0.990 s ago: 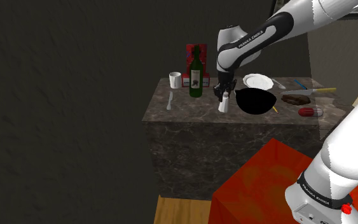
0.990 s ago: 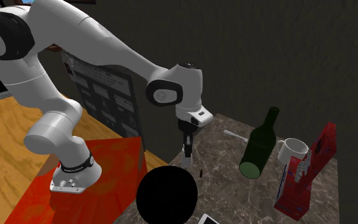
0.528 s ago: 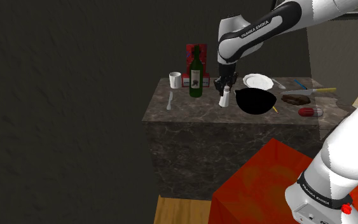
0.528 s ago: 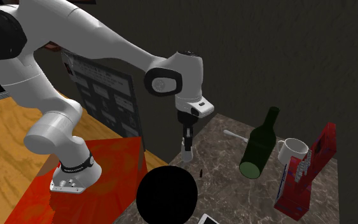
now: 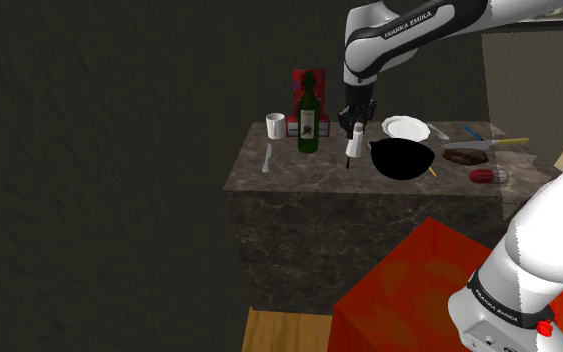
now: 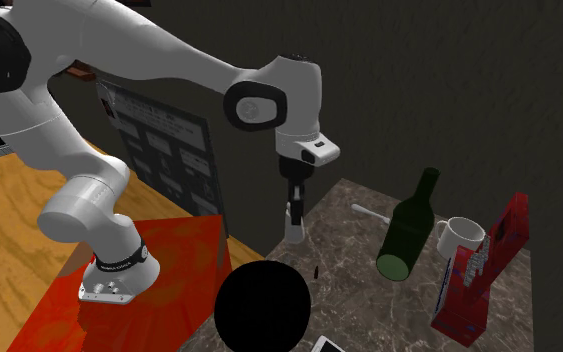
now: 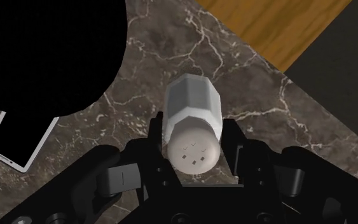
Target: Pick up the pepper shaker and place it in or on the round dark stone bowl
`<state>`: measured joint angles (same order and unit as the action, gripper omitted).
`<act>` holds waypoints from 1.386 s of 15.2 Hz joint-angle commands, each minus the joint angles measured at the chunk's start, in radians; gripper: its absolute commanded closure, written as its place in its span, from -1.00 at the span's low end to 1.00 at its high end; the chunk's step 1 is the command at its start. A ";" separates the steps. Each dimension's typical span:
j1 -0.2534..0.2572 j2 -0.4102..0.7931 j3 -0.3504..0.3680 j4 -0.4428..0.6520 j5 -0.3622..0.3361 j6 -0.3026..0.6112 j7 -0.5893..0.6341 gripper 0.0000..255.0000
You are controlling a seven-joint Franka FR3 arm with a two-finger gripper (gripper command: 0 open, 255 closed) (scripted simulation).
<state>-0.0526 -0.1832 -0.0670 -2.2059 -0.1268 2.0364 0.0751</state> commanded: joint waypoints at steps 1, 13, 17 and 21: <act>0.001 -0.006 0.001 0.022 0.002 -0.028 -0.002 1.00; -0.017 -0.059 -0.023 0.106 -0.001 -0.160 -0.058 1.00; -0.056 -0.107 -0.080 0.077 -0.020 -0.169 -0.147 1.00; -0.094 -0.141 -0.141 0.066 -0.041 -0.179 -0.238 1.00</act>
<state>-0.1375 -0.3212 -0.1918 -2.1444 -0.1626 1.8613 -0.1376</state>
